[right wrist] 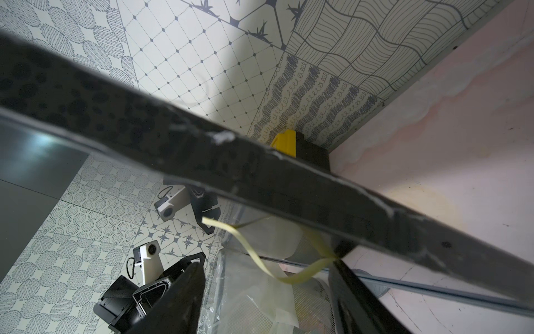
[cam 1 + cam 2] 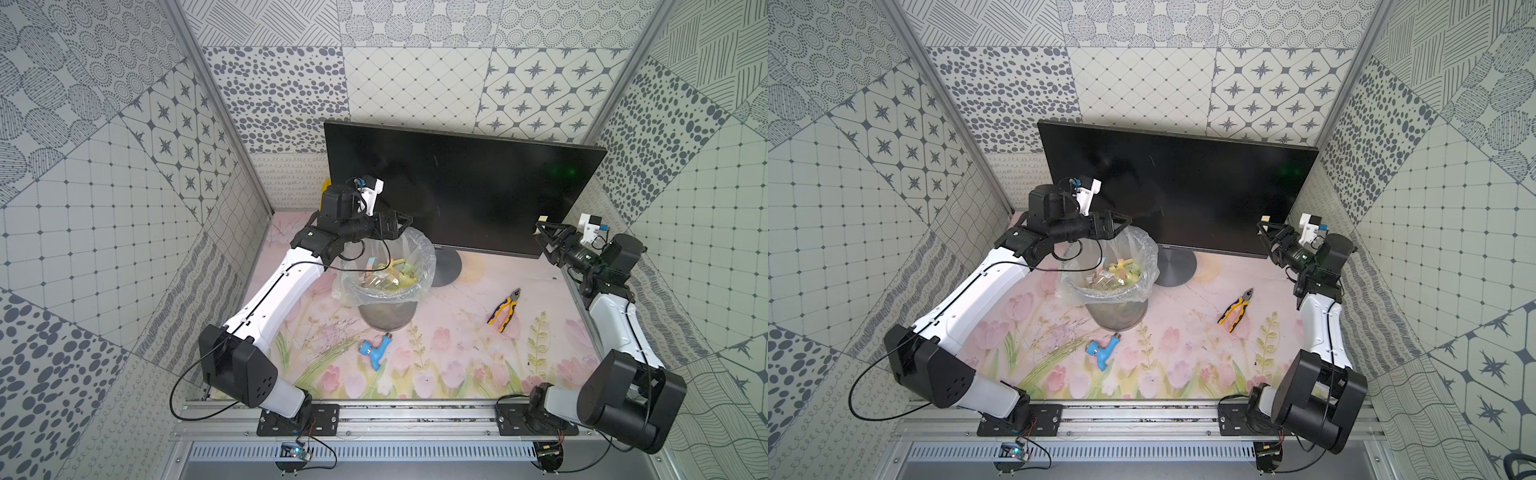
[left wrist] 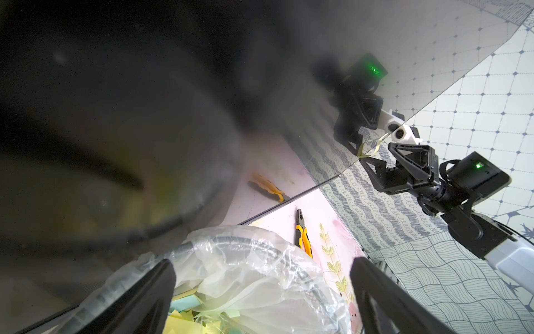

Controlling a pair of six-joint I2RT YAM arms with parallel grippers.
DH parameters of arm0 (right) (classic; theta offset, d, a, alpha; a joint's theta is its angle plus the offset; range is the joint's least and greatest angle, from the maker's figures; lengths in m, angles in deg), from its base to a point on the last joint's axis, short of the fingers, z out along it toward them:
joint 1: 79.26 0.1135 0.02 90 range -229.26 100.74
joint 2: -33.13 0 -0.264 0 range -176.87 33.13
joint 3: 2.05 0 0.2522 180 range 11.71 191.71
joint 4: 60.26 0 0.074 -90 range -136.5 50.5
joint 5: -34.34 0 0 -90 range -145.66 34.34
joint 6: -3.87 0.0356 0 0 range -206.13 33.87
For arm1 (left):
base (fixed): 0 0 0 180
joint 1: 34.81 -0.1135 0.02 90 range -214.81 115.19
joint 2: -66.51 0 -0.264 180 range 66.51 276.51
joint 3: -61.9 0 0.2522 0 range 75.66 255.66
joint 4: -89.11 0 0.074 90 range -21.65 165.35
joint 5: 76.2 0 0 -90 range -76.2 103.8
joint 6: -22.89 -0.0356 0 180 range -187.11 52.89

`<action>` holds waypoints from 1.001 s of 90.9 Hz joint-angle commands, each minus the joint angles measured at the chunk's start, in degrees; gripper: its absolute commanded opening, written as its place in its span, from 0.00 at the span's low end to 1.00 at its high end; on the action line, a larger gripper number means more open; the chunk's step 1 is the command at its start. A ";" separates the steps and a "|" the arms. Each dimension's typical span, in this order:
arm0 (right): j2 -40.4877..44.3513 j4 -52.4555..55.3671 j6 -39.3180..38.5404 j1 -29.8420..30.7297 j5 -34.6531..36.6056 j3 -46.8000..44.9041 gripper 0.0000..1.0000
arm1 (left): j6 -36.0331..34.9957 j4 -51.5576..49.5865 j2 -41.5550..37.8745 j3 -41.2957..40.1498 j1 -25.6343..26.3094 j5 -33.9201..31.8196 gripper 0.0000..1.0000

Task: Remove the sticky note from the monitor
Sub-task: Tear off the sticky note from the monitor.

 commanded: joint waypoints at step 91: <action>4.28 5.85 -9.45 -0.72 0.56 4.68 0.52 | -2.10 -0.06 -0.76 0.53 0.36 -0.45 0.99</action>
